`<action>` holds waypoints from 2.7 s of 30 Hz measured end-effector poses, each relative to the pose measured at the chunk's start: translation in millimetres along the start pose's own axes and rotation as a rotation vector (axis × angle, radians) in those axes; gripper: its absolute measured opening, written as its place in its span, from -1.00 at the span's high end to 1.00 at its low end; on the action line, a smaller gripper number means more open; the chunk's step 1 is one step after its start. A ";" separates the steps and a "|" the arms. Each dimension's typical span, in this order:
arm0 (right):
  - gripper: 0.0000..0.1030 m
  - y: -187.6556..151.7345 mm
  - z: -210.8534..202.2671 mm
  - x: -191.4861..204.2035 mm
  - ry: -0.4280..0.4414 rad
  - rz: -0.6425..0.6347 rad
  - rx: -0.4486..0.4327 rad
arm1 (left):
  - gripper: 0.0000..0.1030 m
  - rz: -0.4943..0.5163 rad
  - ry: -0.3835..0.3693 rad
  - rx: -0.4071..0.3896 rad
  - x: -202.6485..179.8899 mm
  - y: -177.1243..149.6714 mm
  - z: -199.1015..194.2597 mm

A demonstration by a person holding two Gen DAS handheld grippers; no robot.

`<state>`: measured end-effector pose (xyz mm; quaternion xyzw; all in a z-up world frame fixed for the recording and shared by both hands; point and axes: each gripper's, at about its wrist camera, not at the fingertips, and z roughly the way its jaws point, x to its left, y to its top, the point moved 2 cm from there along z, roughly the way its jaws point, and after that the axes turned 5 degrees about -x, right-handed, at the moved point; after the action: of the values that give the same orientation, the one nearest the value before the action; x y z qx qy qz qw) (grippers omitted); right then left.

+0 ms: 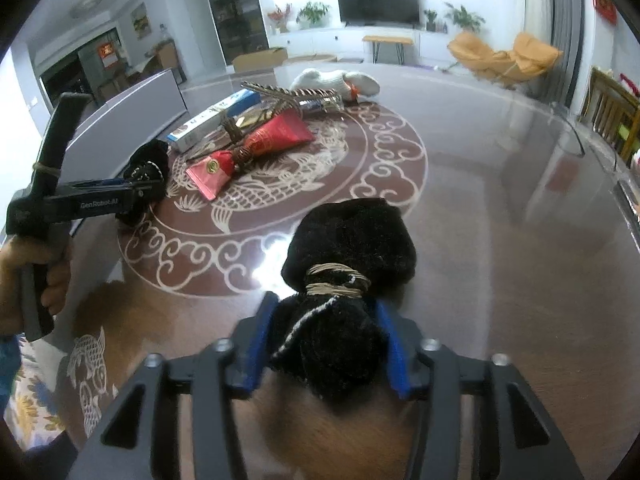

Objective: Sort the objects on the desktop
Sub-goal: 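Carry both black pouches into the bin and open both tools, then bring both open tools back over the table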

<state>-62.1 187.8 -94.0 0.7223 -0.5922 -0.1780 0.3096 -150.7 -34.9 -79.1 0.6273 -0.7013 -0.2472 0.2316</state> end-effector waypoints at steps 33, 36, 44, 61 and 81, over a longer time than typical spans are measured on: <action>0.31 130.8 -52.1 330.1 0.441 -0.302 -0.142 | 0.40 -0.266 0.025 -0.165 235.9 -24.5 -206.0; 0.31 144.3 -27.2 386.1 0.476 -0.359 -0.113 | 0.40 -0.299 0.083 -0.105 276.5 -30.1 -188.2; -0.34 131.7 65.9 450.8 0.437 -0.426 0.088 | 0.12 -0.395 0.164 0.156 334.4 -55.3 -114.7; -1.00 84.7 -45.7 282.9 0.251 -0.338 -0.237 | -0.96 -0.368 0.461 -0.088 324.1 -57.7 -184.1; -1.00 -25.2 -17.7 -63.6 -0.225 0.179 -0.024 | -0.96 -0.147 -0.008 -0.280 81.0 21.7 -246.6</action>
<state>-47.2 256.1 -104.4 0.6384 -0.6830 -0.2368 0.2645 -19.3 -127.3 126.0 0.6374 -0.6131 -0.3615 0.2952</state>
